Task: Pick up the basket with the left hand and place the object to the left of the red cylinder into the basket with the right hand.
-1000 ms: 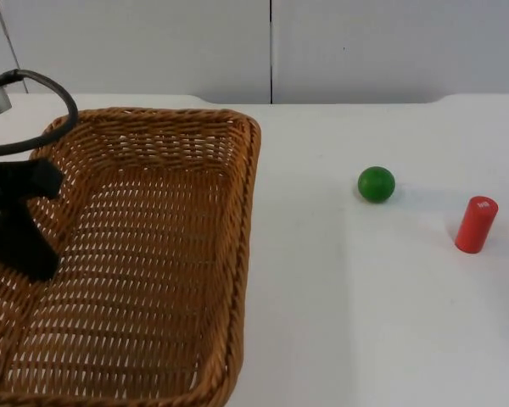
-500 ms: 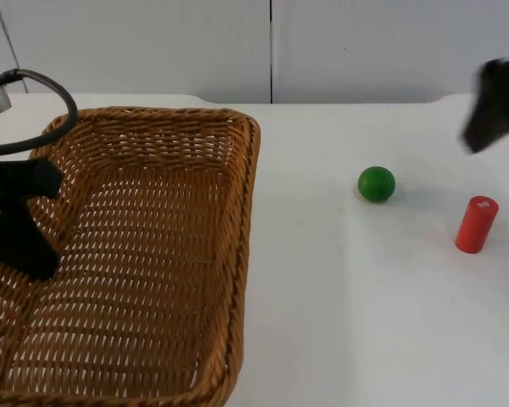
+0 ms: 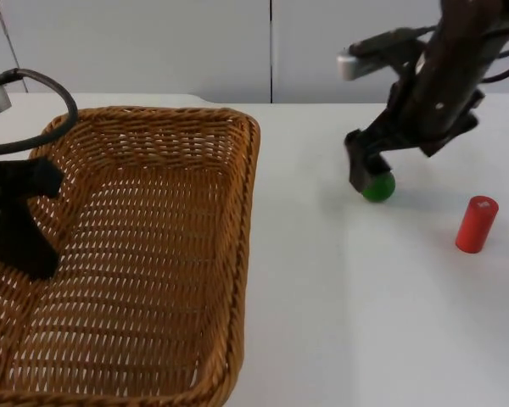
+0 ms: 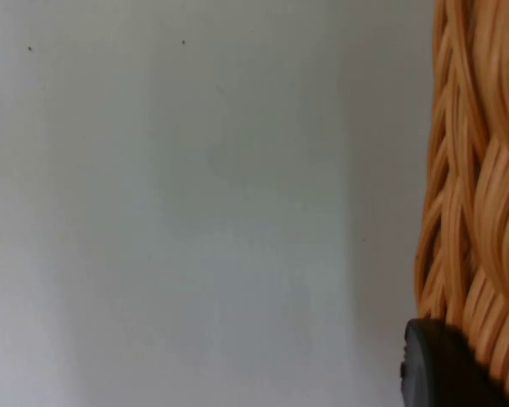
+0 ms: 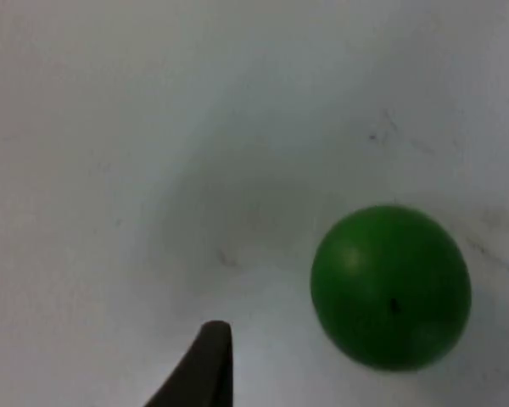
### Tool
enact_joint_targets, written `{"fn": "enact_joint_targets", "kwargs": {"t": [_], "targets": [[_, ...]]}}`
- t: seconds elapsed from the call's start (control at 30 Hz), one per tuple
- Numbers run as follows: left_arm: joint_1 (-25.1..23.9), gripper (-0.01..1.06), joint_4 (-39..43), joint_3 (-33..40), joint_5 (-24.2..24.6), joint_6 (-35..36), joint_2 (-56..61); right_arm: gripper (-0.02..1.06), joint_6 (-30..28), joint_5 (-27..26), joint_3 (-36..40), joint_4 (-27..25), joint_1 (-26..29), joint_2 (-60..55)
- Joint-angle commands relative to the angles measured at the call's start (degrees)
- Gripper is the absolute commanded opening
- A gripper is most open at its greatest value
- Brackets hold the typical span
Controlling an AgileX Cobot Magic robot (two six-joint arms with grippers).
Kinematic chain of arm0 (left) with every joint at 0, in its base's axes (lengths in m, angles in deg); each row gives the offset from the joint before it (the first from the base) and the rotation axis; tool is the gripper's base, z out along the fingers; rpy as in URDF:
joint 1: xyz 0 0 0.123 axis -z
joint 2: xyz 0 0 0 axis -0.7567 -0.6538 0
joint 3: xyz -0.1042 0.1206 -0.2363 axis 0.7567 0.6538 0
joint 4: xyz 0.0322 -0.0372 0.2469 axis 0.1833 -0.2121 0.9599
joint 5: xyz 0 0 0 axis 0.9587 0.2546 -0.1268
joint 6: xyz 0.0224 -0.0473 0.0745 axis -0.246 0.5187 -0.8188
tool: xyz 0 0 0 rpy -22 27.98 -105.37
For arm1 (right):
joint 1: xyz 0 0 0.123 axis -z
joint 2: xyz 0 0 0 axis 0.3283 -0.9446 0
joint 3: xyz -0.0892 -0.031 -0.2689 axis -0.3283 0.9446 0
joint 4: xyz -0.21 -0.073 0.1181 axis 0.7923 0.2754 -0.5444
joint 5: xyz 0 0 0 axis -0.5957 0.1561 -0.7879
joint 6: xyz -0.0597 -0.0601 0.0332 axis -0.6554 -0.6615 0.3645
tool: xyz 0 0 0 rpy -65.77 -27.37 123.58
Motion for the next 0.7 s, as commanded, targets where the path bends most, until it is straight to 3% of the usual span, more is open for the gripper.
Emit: {"fn": "enact_joint_targets", "kwargs": {"t": [0.0, 0.13, 0.23, 0.3, 0.33, 0.4, 0.43, 0.5, 0.53, 0.57, 0.6, 0.67], "targets": [[-0.14, 0.00, -2.02, 0.01, -0.15, -0.16, 0.86, 0.99, -0.46, -2.10, -1.69, 0.21, -0.23, -1.66], [-0.14, 0.00, -2.02, 0.01, -0.15, -0.16, 0.86, 0.98, -0.22, -5.12, -3.04, -0.25, -0.23, -4.95], [-0.14, 0.00, -2.02, 0.01, -0.62, -0.16, 0.86, 0.89, 0.34, -6.36, -3.04, -0.58, -0.23, -6.09], [-0.14, 0.00, -2.02, 0.01, -0.73, -0.16, 0.86, 0.71, 0.48, -6.36, -3.04, -0.58, -0.23, -6.11], [-0.14, 0.00, -2.02, 0.01, -0.73, -0.16, 0.86, 0.71, 0.48, -6.36, -3.04, -0.58, -0.23, -6.11], [-0.14, 0.00, -2.02, 0.01, -0.98, -0.16, 0.86, 0.43, 0.62, -6.10, -3.04, -0.68, -0.23, -6.11], [-0.14, 0.00, -2.02, 0.01, -0.98, -0.16, 0.86, 0.37, 0.62, -6.02, -3.04, -0.68, -0.23, -6.11], [-0.14, 0.00, -2.02, 0.01, -0.98, -0.16, 0.86, 0.12, 0.62, -5.01, -3.04, -0.68, -0.23, -5.93], [-0.14, 0.00, -2.02, 0.01, -0.98, -0.16, 0.86, 0.12, 0.62, -5.01, -3.04, -0.68, -0.23, -5.93], [-0.14, 0.00, -2.02, 0.01, -0.85, -0.16, 0.86, 0.03, 0.62, -3.54, -3.04, -0.68, -0.23, -5.33], [-0.14, 0.00, -2.02, 0.01, -0.74, -0.16, 0.86, 0.00, 0.23, -2.09, -3.04, -0.68, -0.23, -4.47], [-0.14, 0.00, -2.02, 0.01, -1.01, -0.16, 0.86, 0.00, 0.24, 3.07, -3.04, -0.57, -0.23, -0.52]]}}
